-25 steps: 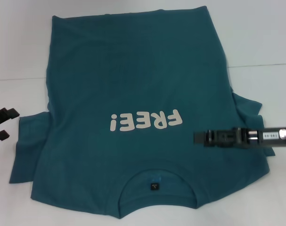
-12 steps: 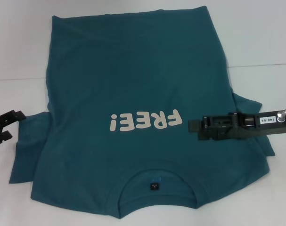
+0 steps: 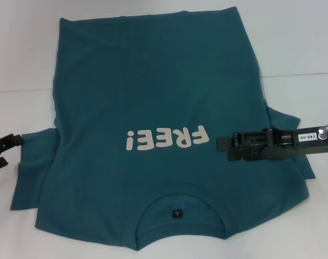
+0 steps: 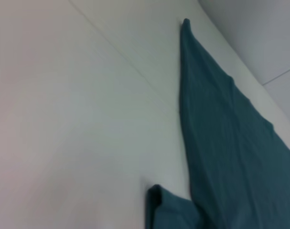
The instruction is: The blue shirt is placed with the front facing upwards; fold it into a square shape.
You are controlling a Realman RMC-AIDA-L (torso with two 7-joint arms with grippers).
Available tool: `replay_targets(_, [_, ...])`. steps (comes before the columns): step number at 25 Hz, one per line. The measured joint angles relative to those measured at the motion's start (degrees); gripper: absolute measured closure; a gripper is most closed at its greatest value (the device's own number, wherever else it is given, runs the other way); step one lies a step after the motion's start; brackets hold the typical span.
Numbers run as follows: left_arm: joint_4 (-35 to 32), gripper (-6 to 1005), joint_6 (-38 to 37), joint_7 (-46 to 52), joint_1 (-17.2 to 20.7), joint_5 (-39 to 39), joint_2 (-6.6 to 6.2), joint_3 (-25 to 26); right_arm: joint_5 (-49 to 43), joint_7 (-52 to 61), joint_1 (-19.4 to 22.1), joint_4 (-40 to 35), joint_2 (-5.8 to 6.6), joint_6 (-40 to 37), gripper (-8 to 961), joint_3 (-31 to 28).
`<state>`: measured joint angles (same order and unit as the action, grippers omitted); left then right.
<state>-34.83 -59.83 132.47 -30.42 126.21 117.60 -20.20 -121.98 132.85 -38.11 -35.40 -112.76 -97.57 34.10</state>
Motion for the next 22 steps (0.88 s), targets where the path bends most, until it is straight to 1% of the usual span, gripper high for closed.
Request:
replay_targets(8, [2.4,127,2.7,-1.1,-0.2,0.0,0.05,-0.7,0.1,0.0,0.1,0.0,0.00,0.3,14,-0.1])
replay_targets(22, [2.5,126,2.8,-1.2,-0.5,0.0,0.26,-0.9,0.2,0.0,0.3,0.1,0.09,0.4,15,-0.2])
